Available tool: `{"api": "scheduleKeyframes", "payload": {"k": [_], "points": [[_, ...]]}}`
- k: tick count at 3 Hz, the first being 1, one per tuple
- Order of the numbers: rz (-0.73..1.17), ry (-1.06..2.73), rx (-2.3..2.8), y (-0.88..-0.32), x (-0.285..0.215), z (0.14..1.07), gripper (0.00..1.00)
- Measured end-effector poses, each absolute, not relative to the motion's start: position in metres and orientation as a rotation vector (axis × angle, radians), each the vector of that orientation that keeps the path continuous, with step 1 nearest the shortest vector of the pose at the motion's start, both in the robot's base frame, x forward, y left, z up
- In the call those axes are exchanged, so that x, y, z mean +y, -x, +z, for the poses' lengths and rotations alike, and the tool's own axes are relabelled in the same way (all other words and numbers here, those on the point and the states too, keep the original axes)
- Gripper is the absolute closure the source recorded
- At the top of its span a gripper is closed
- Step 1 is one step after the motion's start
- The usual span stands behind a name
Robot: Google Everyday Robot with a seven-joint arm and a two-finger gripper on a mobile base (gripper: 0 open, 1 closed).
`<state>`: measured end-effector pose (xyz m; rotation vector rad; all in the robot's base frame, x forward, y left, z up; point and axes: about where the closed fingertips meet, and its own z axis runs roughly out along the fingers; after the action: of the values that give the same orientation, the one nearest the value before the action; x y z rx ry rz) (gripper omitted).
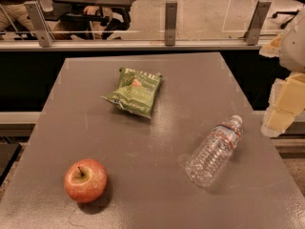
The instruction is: Pick green jalapeno chip bag
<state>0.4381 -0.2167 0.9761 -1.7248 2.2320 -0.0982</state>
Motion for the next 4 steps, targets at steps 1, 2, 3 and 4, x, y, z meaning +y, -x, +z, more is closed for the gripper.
{"api": "scheduleKeyframes", "payload": {"k": [1,2,3,4], "points": [[-0.098,1.725,2.232,-0.438,-0.217,0.976,0.00],[-0.085,1.728,2.237,-0.444,-0.211,0.979,0.00],[-0.017,1.717,2.291,-0.463,-0.187,0.976,0.00],[0.051,1.625,2.358,-0.490,-0.147,0.968,0.00]]}}
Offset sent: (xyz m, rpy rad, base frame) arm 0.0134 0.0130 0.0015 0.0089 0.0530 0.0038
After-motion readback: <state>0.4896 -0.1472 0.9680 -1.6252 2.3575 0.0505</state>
